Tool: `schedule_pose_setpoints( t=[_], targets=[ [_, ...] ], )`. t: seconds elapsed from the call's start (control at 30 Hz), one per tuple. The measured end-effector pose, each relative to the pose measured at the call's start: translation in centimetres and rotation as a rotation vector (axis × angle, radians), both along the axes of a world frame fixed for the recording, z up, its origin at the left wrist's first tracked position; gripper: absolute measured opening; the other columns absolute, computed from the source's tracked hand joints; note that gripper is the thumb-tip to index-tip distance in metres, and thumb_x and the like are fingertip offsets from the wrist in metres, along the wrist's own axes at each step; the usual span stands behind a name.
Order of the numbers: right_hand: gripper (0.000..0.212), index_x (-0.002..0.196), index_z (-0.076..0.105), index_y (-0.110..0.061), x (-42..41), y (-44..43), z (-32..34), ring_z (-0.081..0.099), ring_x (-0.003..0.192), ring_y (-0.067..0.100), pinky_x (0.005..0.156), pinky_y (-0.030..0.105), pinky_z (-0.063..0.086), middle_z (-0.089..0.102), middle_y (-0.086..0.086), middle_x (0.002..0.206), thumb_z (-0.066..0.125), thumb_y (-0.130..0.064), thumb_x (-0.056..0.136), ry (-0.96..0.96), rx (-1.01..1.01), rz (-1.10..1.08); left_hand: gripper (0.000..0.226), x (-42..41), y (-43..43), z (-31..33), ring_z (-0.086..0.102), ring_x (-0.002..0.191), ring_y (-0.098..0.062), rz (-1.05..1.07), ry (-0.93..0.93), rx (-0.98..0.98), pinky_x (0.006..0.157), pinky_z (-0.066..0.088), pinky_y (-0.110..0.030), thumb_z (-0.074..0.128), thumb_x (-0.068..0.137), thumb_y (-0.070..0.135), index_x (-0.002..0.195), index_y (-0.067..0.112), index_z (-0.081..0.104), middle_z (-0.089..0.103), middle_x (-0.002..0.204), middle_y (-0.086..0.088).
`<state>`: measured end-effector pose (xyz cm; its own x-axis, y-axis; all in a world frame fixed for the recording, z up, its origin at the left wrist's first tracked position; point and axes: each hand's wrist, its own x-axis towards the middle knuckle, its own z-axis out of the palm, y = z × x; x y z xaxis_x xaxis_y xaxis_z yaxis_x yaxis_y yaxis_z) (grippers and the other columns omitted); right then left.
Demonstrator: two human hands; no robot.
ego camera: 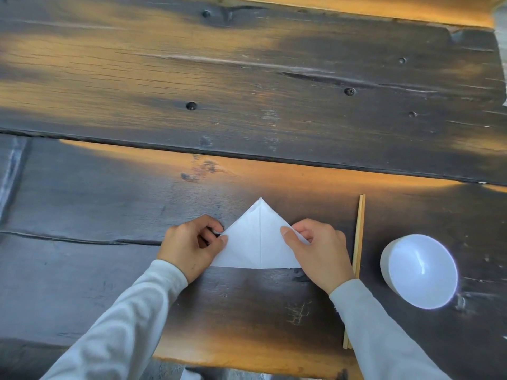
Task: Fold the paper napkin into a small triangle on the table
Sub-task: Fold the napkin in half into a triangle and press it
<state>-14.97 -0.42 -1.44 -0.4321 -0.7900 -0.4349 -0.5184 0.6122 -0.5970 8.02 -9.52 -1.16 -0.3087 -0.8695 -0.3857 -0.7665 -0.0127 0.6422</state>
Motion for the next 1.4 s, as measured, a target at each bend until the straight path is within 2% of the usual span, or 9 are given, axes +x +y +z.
schedule_pose_setpoints(
  t=[0.4,0.67,0.87,1.03,1.1,1.17,1.27,1.33,1.4],
  targets=[
    [0.021,0.083,0.068,-0.029,-0.6,0.0,0.7,0.062,0.068,0.007,0.062,0.015,0.044,0.067,-0.011,0.071,0.063,-0.046,0.094,0.087,-0.017,0.058,0.017,0.1,-0.2,0.2,0.058,0.062,0.001,0.008,-0.006,0.018,0.062,0.037,0.0,0.081,0.077,0.027,0.076,0.033,0.065,0.065,0.067,0.027],
    [0.023,0.085,0.073,-0.022,-1.9,0.5,1.3,0.066,0.068,0.008,0.07,0.031,0.059,0.068,-0.013,0.07,0.067,-0.043,0.092,0.159,-0.05,0.072,0.014,0.2,-0.1,0.2,0.058,0.061,0.001,0.03,-0.002,0.014,0.063,0.038,-0.001,0.081,0.078,0.024,0.077,0.028,0.068,0.066,0.062,0.02],
    [0.023,0.081,0.071,-0.023,-2.3,0.8,1.3,0.061,0.062,0.002,0.064,0.024,0.054,0.061,-0.018,0.064,0.067,-0.043,0.093,0.241,-0.063,0.12,0.013,0.1,-0.1,0.3,0.058,0.062,-0.001,0.061,0.006,0.006,0.063,0.038,-0.001,0.082,0.077,0.028,0.078,0.026,0.069,0.066,0.06,0.01],
    [0.019,0.09,0.074,-0.017,-2.1,1.3,1.4,0.067,0.071,0.016,0.068,0.035,0.061,0.073,-0.003,0.078,0.07,-0.036,0.092,0.349,-0.095,0.182,0.011,0.2,0.1,0.4,0.057,0.062,-0.003,0.068,-0.028,-0.052,0.063,0.038,-0.003,0.08,0.079,0.028,0.082,0.026,0.069,0.064,0.061,0.009],
    [0.02,0.099,0.075,-0.014,-1.8,1.6,1.5,0.068,0.083,0.023,0.075,0.038,0.061,0.075,0.004,0.091,0.072,-0.032,0.091,0.4,-0.123,0.192,0.013,0.3,0.2,0.5,0.053,0.062,-0.008,0.063,-0.06,-0.172,0.067,0.041,-0.015,0.078,0.082,0.028,0.091,0.024,0.071,0.058,0.067,0.009],
    [0.027,0.111,0.073,-0.012,-1.0,2.2,1.5,0.067,0.098,0.028,0.086,0.042,0.058,0.073,0.007,0.108,0.072,-0.029,0.09,0.403,-0.169,0.196,0.018,0.3,0.8,0.8,0.052,0.073,-0.019,0.061,-0.074,-0.313,0.074,0.044,-0.032,0.07,0.088,0.031,0.102,0.02,0.07,0.056,0.08,0.003],
    [0.041,0.131,0.063,-0.014,1.8,3.5,1.7,0.055,0.129,0.027,0.108,0.04,0.044,0.06,0.006,0.139,0.058,-0.038,0.098,0.313,-0.226,0.23,0.038,0.0,3.1,1.0,0.055,0.092,-0.029,-0.094,-0.119,-0.508,0.079,0.041,-0.041,0.05,0.093,0.033,0.122,0.015,0.065,0.063,0.107,-0.007],
    [0.053,0.143,0.054,-0.011,4.3,4.3,1.6,0.039,0.146,0.025,0.12,0.047,0.031,0.047,0.008,0.155,0.045,-0.045,0.102,0.215,-0.281,0.299,0.049,-0.6,5.7,0.4,0.055,0.119,-0.033,-0.284,-0.147,-0.563,0.096,0.04,-0.047,0.044,0.095,0.028,0.137,0.007,0.055,0.061,0.133,-0.012],
    [0.06,0.151,0.044,-0.007,6.5,5.1,1.4,0.027,0.153,0.022,0.123,0.049,0.022,0.036,0.009,0.162,0.04,-0.045,0.105,0.126,-0.358,0.362,0.058,-1.4,8.7,-0.3,0.038,0.143,-0.033,-0.432,-0.19,-0.546,0.113,0.027,-0.056,0.04,0.094,0.027,0.146,0.0,0.043,0.044,0.153,-0.016]
  ],
)
